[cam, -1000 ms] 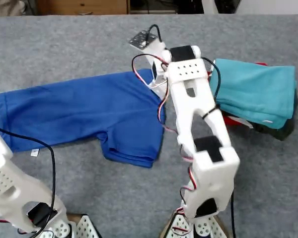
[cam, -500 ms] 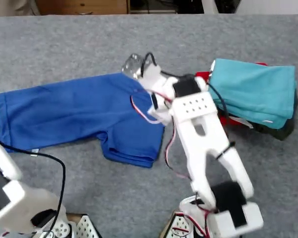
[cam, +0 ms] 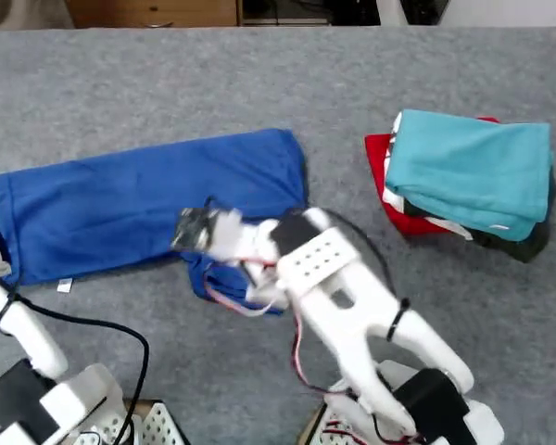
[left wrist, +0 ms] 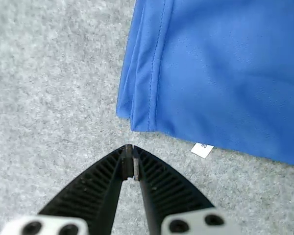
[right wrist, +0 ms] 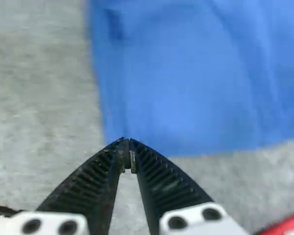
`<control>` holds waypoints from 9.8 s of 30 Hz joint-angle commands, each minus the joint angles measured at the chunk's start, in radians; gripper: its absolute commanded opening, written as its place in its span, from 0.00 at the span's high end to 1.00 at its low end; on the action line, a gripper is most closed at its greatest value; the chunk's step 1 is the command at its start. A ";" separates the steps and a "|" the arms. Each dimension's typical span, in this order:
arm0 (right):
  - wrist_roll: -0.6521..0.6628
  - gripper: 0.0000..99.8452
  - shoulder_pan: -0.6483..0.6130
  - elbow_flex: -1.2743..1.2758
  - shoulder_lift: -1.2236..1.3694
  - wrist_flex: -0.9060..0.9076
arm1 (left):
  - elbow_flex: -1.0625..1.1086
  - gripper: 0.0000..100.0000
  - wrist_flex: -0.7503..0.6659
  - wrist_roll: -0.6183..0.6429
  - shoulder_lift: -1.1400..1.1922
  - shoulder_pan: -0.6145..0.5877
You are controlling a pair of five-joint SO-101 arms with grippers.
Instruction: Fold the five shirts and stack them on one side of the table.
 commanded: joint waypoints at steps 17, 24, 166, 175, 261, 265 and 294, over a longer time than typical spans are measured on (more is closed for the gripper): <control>0.055 0.90 -0.074 0.033 -0.035 -0.104 | 0.097 0.98 -0.089 -0.064 -0.051 -0.023; 0.058 0.87 -0.027 0.030 0.101 -0.206 | 0.097 0.98 -0.083 -0.064 -0.051 -0.021; 0.293 0.99 0.031 -0.665 0.619 0.215 | 0.133 0.98 -0.081 -0.064 -0.051 -0.023; 0.419 0.98 0.073 -0.835 0.622 0.206 | 0.133 0.98 -0.081 -0.064 -0.051 -0.025; -0.129 1.00 0.265 -0.392 0.136 0.256 | 0.003 0.98 -0.166 -0.026 0.104 0.117; -0.127 1.00 0.262 -0.450 0.145 0.207 | 0.003 0.98 -0.304 -0.095 0.220 0.061; -0.133 1.00 0.435 -0.461 0.147 -0.066 | -0.091 0.98 -0.172 -0.284 0.259 0.000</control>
